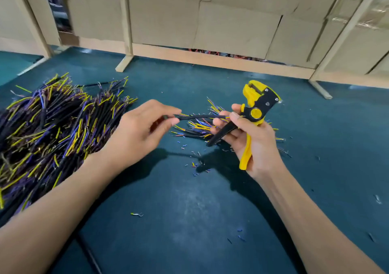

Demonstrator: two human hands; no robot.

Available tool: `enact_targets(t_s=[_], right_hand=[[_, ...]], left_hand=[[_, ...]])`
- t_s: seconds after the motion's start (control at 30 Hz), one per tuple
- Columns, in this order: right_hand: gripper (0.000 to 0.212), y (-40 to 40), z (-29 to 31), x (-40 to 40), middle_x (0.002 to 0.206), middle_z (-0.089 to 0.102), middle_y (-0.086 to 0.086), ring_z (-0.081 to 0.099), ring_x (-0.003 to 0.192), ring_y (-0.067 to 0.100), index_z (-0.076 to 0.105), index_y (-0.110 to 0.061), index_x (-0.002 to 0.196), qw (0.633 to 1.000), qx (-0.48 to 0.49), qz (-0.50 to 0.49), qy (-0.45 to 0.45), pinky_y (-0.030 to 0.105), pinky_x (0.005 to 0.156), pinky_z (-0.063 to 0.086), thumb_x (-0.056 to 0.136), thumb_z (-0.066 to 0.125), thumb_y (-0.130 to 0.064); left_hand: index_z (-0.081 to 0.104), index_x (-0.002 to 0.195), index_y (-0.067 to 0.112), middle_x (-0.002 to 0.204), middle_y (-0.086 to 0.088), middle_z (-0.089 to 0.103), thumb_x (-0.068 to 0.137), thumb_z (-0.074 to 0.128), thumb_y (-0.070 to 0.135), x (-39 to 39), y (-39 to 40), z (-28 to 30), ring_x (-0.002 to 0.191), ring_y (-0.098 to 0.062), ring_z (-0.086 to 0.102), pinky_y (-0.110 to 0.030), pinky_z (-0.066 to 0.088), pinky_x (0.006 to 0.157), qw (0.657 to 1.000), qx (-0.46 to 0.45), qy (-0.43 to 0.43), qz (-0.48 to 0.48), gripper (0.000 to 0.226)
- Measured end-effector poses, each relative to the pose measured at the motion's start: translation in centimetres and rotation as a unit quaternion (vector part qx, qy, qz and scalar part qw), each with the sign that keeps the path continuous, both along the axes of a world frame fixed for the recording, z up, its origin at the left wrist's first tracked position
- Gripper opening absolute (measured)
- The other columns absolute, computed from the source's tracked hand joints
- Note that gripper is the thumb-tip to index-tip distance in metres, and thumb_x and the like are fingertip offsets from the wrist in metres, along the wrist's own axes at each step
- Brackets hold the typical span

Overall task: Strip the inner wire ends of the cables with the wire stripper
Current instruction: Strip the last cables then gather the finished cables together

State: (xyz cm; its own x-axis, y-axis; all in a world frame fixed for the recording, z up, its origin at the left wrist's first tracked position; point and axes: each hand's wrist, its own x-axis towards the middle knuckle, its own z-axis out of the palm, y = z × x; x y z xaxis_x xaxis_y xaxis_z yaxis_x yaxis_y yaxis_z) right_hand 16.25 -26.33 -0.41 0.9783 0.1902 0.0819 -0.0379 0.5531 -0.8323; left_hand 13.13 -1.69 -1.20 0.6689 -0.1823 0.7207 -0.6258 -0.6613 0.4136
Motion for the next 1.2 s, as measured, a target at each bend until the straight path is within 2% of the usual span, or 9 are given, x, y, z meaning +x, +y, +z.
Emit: enact_targets(t_s=[0.13,0.23,0.47,0.63,0.87,0.97,1.07,1.13,1.2], right_hand=[[0.014,-0.2,-0.1,0.4,0.092,0.072,0.021,0.074,0.092,0.042,0.064,-0.004,0.106,0.999,0.027,-0.013,0.014,0.047,0.078,0.061,0.094,0.063,0.003],[0.014,-0.1,-0.2,0.5,0.085,0.071,0.019,0.074,0.093,0.041,0.064,-0.005,0.104,0.999,0.028,-0.014,0.025,0.048,0.079,0.061,0.093,0.065,0.004],[0.012,0.1,-0.8,0.6,0.084,0.068,0.020,0.074,0.090,0.043,0.065,-0.004,0.102,0.999,0.021,-0.024,0.030,0.049,0.077,0.061,0.092,0.066,0.003],[0.012,-0.2,-1.2,0.8,0.080,0.066,0.018,0.073,0.083,0.042,0.068,-0.005,0.100,1.000,-0.007,-0.021,0.011,0.051,0.077,0.060,0.091,0.067,0.002],[0.021,0.1,-1.4,0.3,0.078,0.061,0.017,0.068,0.075,0.040,0.069,-0.002,0.108,0.994,-0.058,0.093,-0.025,0.055,0.074,0.057,0.087,0.070,-0.003],[0.023,0.5,-1.5,-0.7,0.077,0.061,0.018,0.067,0.072,0.039,0.069,-0.002,0.109,0.983,-0.078,0.162,-0.036,0.056,0.072,0.057,0.087,0.071,-0.001],[0.038,0.3,-0.5,-1.3,0.083,0.064,0.019,0.067,0.070,0.038,0.068,-0.001,0.111,0.962,-0.098,0.251,-0.039,0.056,0.069,0.057,0.082,0.084,-0.020],[0.052,-0.1,0.4,-1.4,0.092,0.066,0.023,0.067,0.071,0.038,0.067,0.001,0.112,0.948,-0.087,0.304,-0.031,0.056,0.068,0.056,0.082,0.083,-0.038],[0.050,-0.2,1.0,-1.6,0.098,0.067,0.027,0.067,0.070,0.038,0.068,0.001,0.110,0.950,-0.065,0.305,-0.033,0.056,0.068,0.056,0.084,0.080,-0.041]], left_hand=[[0.072,0.096,0.023,0.086,0.008,0.074,0.082,0.079,0.014,0.0,0.1,0.3,0.077,-0.004,0.065,-0.020,0.054,0.077,0.942,-0.308,0.128,-0.027,0.019],[0.075,0.094,0.023,0.091,0.003,0.077,0.077,0.080,0.004,0.0,0.7,1.1,0.078,-0.012,0.068,-0.024,0.055,0.071,0.902,-0.397,0.141,-0.090,0.026],[0.076,0.096,0.022,0.098,-0.005,0.077,0.075,0.083,0.004,-0.4,0.3,1.4,0.087,-0.017,0.071,-0.028,0.056,0.079,0.888,-0.420,0.128,-0.138,0.029],[0.076,0.092,0.022,0.090,-0.004,0.076,0.079,0.081,0.013,-0.5,-0.5,1.4,0.073,-0.021,0.065,-0.031,0.054,0.071,0.889,-0.430,0.107,-0.116,0.016],[0.073,0.092,0.012,0.082,-0.007,0.070,0.087,0.071,0.017,-1.1,-1.6,2.2,0.076,-0.021,0.065,-0.029,0.050,0.062,0.819,-0.535,0.157,-0.136,0.006],[0.070,0.096,0.008,0.080,-0.006,0.067,0.091,0.065,0.023,-1.4,-2.3,2.5,0.075,-0.023,0.065,-0.028,0.051,0.061,0.803,-0.549,0.185,-0.143,0.016],[0.067,0.100,0.005,0.075,-0.003,0.063,0.096,0.059,0.020,-1.6,-2.6,2.8,0.066,-0.017,0.061,-0.027,0.051,0.059,0.784,-0.574,0.198,-0.132,0.018],[0.066,0.098,0.004,0.070,0.000,0.058,0.100,0.055,0.019,-1.6,-2.6,3.0,0.055,-0.013,0.050,-0.026,0.049,0.055,0.773,-0.591,0.206,-0.101,0.019],[0.065,0.097,0.005,0.068,0.001,0.054,0.102,0.054,0.020,-1.6,-2.6,3.1,0.049,-0.010,0.041,-0.024,0.044,0.048,0.764,-0.605,0.211,-0.075,0.019]])
